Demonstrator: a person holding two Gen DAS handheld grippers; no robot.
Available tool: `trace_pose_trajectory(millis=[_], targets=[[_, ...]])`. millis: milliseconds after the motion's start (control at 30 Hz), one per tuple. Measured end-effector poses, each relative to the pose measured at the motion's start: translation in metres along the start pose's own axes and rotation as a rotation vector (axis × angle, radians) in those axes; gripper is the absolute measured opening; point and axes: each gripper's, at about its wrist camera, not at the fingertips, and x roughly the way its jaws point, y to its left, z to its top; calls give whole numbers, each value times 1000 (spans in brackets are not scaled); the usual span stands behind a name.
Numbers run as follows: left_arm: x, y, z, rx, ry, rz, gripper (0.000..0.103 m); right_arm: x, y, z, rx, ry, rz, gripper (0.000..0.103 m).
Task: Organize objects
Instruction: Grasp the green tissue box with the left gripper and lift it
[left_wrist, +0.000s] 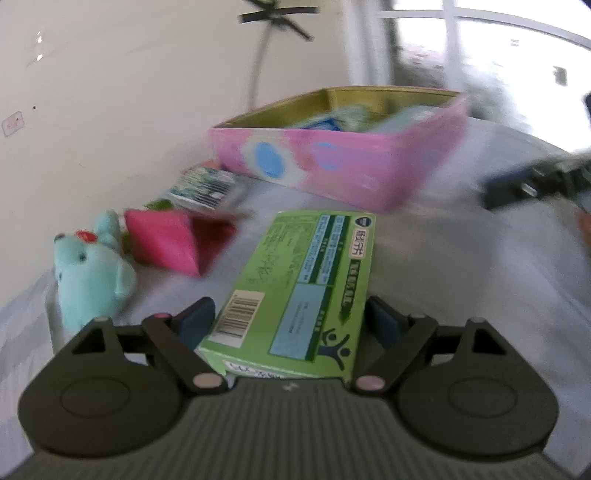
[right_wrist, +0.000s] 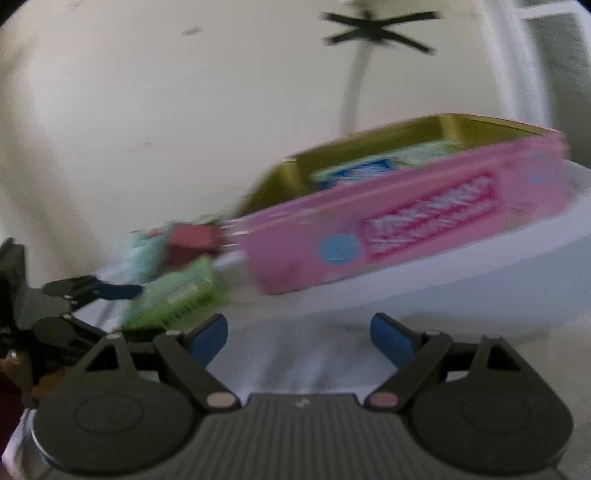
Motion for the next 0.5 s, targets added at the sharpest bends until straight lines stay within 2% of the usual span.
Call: trace_pose_trajectory(millis=[67, 133, 233, 333, 433, 500], targets=[[-20, -12, -12, 45, 10, -25, 90, -1, 8, 0, -38, 25, 134, 88], [-39, -20, -24, 63, 37, 5, 91, 4, 21, 2, -66, 69, 239, 84], [-68, -21, -33, 9, 64, 71, 93, 19, 46, 3, -159, 122, 290, 73], [-104, -4, -40, -167, 28, 106, 95, 29, 58, 3, -216, 166, 309, 62], [-130, 15, -48, -428, -29, 67, 95, 36, 62, 8, -224, 184, 331, 57], [-128, 27, -54, -603, -25, 26, 94, 37, 65, 13, -230, 190, 356, 55]])
